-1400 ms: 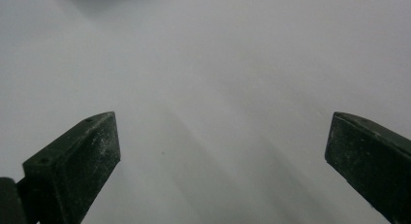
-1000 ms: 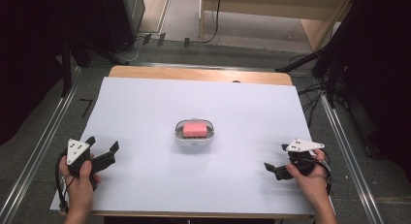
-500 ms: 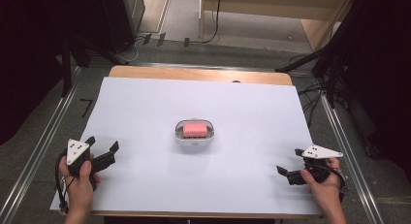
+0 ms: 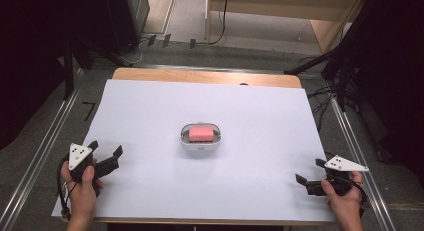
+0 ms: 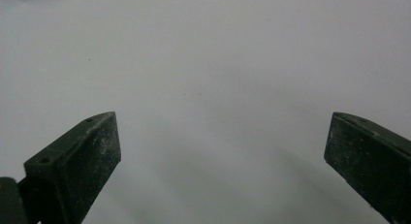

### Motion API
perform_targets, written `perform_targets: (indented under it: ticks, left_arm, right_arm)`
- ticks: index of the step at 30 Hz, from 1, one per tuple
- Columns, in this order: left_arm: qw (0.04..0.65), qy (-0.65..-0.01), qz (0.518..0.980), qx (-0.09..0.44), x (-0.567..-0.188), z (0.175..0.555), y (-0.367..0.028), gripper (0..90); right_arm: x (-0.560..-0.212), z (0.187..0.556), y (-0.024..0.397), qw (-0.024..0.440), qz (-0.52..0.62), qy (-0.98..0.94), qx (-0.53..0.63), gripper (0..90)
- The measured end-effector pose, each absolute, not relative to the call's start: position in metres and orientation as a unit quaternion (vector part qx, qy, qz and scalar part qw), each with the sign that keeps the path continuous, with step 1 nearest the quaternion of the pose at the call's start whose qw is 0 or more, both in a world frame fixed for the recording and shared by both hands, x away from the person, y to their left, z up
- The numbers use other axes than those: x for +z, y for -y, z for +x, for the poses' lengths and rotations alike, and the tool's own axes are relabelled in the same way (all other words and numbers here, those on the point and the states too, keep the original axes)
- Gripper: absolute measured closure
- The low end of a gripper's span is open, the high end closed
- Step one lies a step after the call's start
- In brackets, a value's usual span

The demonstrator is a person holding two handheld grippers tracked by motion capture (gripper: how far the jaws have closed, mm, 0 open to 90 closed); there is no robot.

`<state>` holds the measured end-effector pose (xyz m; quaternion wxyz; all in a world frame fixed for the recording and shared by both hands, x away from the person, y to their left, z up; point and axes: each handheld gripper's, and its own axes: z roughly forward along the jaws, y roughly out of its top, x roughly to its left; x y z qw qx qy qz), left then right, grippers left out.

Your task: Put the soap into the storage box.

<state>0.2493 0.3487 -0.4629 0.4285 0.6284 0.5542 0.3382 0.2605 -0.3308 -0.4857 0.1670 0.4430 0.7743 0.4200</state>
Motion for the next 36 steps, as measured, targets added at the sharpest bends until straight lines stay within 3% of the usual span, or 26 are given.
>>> perform_targets:
  ticks: [17, 20, 21, 23, 36]
  left_arm:
    - [0.418, -0.557, 0.634, 0.335, -0.4628, 0.2514, -0.3474, 14.3]
    - [0.413, -0.556, 0.638, 0.337, -0.4629, 0.252, -0.3467, 14.4]
    - [0.414, -0.555, 0.639, 0.337, -0.4629, 0.2519, -0.3467, 14.4]
    - [0.415, -0.556, 0.637, 0.336, -0.4629, 0.2518, -0.3474, 14.3]
    - [0.412, -0.562, 0.64, 0.325, -0.463, 0.2546, -0.3478, 14.0]
  right_arm:
    - [-0.4896, 0.2547, 0.3348, 0.19, 0.465, -0.747, 0.436, 0.2]
    - [-0.4895, 0.2534, 0.3335, 0.198, 0.463, -0.748, 0.433, 2.3]
    - [-0.4893, 0.252, 0.3337, 0.208, 0.468, -0.742, 0.433, 8.2]
    - [-0.4892, 0.2514, 0.3344, 0.216, 0.473, -0.736, 0.434, 10.7]
    - [-0.4892, 0.2513, 0.3347, 0.215, 0.472, -0.736, 0.435, 10.9]
